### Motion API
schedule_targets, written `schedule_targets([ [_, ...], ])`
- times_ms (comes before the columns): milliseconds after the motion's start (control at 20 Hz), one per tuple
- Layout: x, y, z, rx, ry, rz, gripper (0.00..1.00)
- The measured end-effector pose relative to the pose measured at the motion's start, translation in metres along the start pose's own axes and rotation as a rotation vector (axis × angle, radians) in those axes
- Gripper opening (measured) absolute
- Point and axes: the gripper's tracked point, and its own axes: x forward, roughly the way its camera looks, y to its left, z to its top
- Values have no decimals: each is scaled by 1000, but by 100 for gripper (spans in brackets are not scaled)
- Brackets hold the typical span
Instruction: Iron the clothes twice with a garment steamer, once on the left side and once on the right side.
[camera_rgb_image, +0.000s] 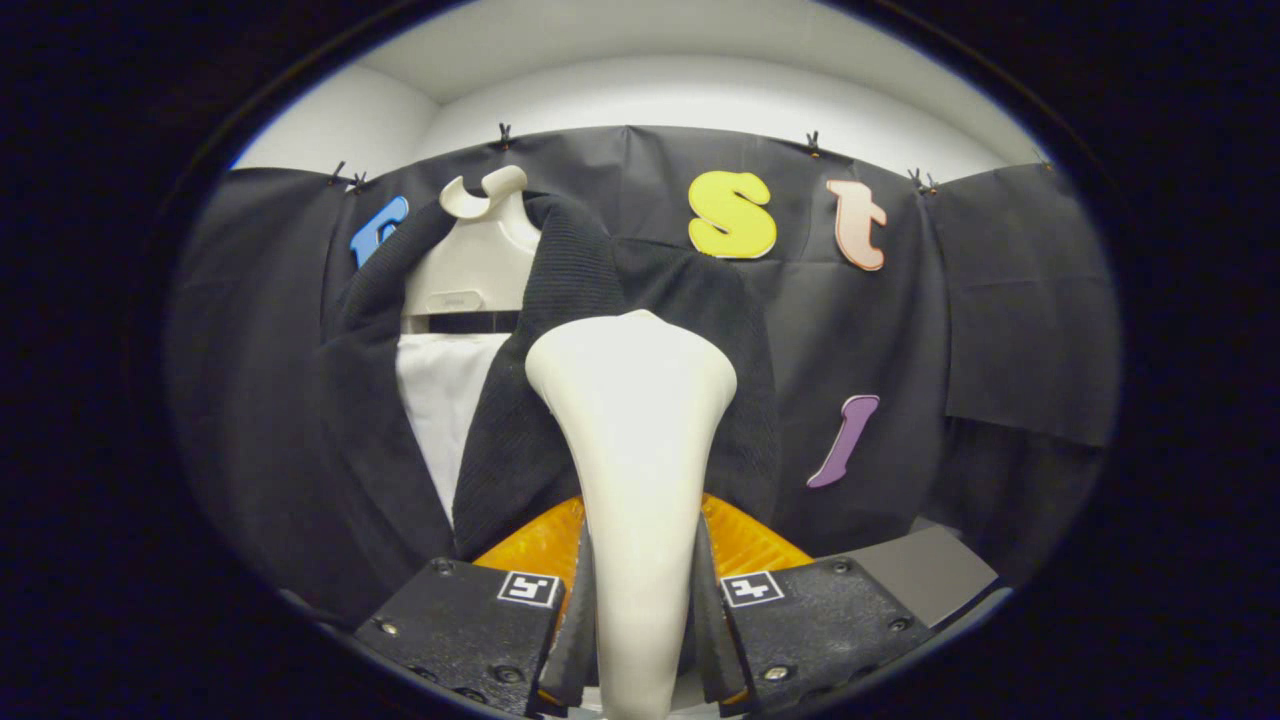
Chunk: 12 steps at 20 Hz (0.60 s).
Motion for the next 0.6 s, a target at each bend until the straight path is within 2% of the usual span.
schedule_targets([
  [600,7,4,-59,-16,42,-5,45],
])
